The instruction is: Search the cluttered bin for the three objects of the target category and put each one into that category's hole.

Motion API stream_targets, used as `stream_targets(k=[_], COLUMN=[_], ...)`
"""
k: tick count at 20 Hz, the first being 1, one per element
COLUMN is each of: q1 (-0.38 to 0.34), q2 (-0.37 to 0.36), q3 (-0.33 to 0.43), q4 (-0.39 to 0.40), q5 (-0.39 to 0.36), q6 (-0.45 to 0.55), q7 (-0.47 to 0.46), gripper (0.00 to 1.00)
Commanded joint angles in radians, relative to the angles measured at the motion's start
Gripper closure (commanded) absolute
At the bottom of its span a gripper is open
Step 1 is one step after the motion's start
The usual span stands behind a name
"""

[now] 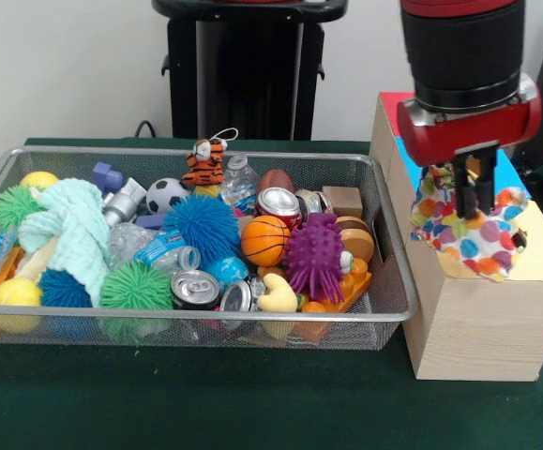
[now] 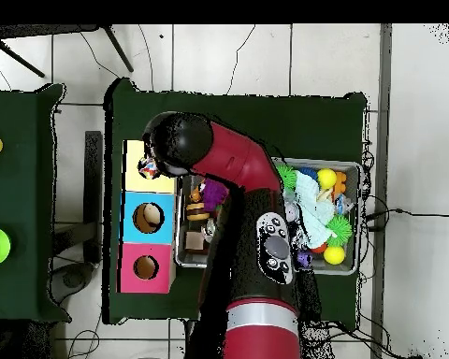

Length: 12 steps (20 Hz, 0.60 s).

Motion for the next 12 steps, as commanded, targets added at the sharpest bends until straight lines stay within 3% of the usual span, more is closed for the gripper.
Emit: stream_targets(k=[1, 12], q1=[0.001, 0.019], q2=[0.04, 0.087], q3=[0.018, 0.039], q4=[0.085, 0.091], q5=[0.029, 0.009], q6=[-0.07, -0.071], q7=[0.3, 0.298], gripper=[1.0, 1.0])
